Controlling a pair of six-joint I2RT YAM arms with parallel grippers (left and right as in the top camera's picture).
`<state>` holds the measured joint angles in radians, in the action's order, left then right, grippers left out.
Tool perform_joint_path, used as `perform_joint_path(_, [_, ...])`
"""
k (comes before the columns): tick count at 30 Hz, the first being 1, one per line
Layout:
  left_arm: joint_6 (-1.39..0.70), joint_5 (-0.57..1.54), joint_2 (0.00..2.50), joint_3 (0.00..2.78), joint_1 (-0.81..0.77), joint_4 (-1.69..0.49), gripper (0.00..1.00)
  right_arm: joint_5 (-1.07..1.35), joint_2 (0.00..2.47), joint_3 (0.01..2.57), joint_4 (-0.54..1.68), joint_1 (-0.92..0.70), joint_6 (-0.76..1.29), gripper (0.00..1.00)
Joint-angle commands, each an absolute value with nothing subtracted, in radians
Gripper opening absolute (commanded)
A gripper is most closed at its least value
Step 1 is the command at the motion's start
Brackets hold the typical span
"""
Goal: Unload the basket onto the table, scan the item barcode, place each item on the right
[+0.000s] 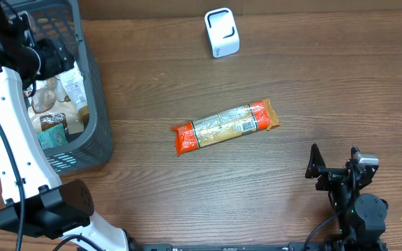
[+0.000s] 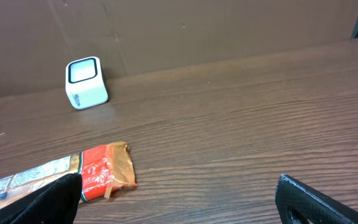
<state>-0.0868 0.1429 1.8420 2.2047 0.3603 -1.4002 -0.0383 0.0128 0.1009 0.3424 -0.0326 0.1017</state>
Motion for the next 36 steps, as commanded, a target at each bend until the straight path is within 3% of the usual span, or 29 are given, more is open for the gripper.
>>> perform_joint_path(1, [-0.016,0.301,1.843,2.200,0.330,-1.343,0.84,-0.047,0.004,0.109,0.361,-0.029,0.104,1.00])
perform_joint_path(10, [0.154,0.348,1.846,2.173,0.146,-1.298,0.80,-0.047,0.004,0.109,0.361,-0.029,0.104,1.00])
perform_joint_path(15, [0.085,0.218,1.876,2.104,0.051,-1.304,0.79,-0.047,0.004,0.109,0.361,-0.029,0.104,1.00])
perform_joint_path(21, [-0.086,0.091,1.884,2.033,0.041,-1.403,0.78,-0.047,0.004,0.109,0.361,-0.028,0.104,1.00])
perform_joint_path(36, [-0.136,-0.090,1.824,2.033,0.042,-1.613,0.77,-0.047,0.004,0.109,0.361,-0.029,0.104,1.00])
